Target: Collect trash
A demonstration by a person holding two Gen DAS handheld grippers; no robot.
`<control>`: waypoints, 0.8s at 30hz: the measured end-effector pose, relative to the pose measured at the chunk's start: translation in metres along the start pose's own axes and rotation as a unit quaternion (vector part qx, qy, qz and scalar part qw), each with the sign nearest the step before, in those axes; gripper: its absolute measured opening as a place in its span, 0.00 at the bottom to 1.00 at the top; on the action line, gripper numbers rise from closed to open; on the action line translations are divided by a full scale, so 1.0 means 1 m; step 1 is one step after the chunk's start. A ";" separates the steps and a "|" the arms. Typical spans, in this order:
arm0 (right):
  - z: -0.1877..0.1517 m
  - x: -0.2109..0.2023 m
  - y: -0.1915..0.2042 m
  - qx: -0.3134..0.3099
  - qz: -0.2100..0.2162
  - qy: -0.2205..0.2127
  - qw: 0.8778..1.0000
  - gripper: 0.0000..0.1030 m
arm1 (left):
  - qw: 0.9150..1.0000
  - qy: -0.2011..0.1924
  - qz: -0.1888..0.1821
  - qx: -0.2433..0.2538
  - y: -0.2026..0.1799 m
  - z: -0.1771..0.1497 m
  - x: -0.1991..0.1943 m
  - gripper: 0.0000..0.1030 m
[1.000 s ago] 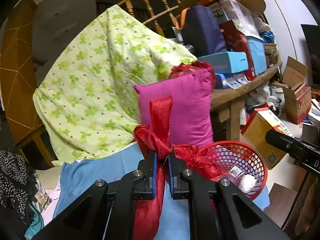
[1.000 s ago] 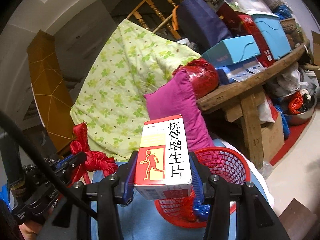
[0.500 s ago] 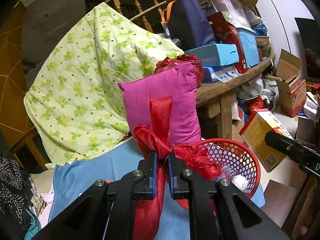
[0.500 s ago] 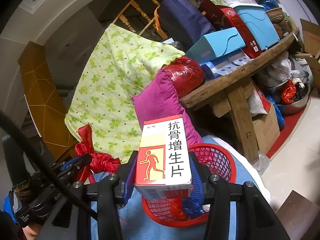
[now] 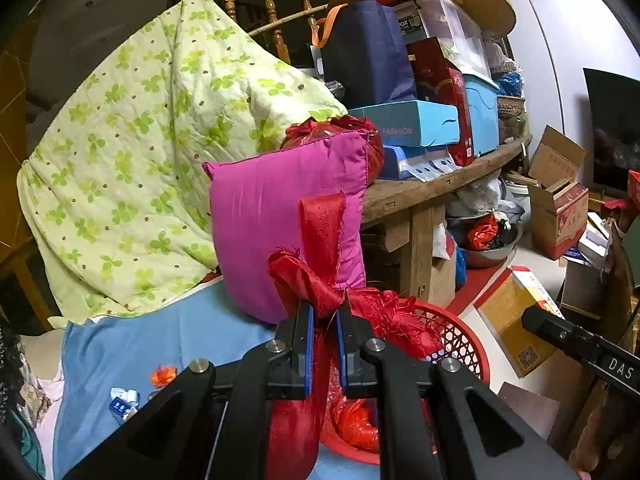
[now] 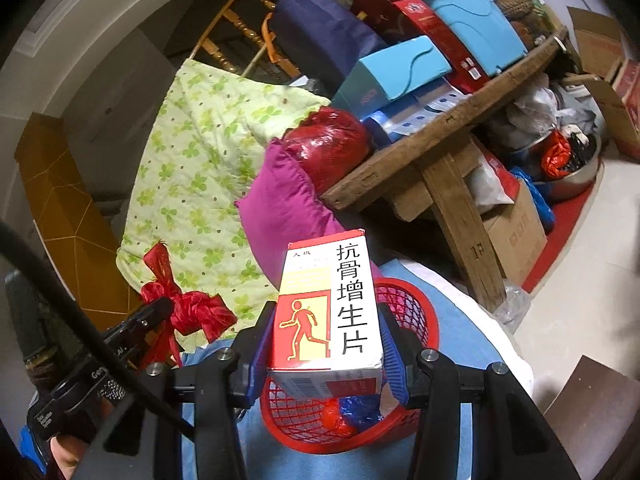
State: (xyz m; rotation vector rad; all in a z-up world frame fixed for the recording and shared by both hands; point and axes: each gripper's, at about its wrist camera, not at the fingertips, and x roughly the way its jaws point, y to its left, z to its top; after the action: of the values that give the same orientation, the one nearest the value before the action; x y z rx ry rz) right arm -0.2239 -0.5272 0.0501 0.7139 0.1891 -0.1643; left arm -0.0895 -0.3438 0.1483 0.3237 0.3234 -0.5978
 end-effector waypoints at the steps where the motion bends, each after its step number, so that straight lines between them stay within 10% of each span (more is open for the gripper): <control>1: 0.000 0.001 -0.001 0.004 0.001 0.002 1.000 0.49 | 1.000 0.002 0.002 0.001 -0.001 -0.001 0.003 0.10; 10: -0.010 0.028 -0.009 0.033 0.001 0.038 0.999 0.49 | 0.999 0.050 -0.020 0.001 -0.005 -0.023 0.039 0.12; 14: -0.010 0.048 -0.011 0.046 -0.001 0.057 0.997 0.50 | 0.996 0.076 -0.041 -0.015 0.000 -0.035 0.053 0.24; 17: -0.009 0.064 -0.011 0.057 -0.004 0.069 0.996 0.53 | 0.995 0.083 -0.040 -0.027 0.007 -0.040 0.057 0.56; 24: -0.006 0.078 0.002 0.057 -0.001 0.076 0.995 0.64 | 0.998 0.058 -0.018 -0.031 0.031 -0.039 0.041 0.62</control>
State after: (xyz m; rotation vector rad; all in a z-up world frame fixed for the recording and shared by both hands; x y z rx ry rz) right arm -0.1487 -0.5283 0.0294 0.8406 0.3278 -0.1241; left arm -0.0473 -0.3244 0.1036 0.2945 0.4583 -0.6037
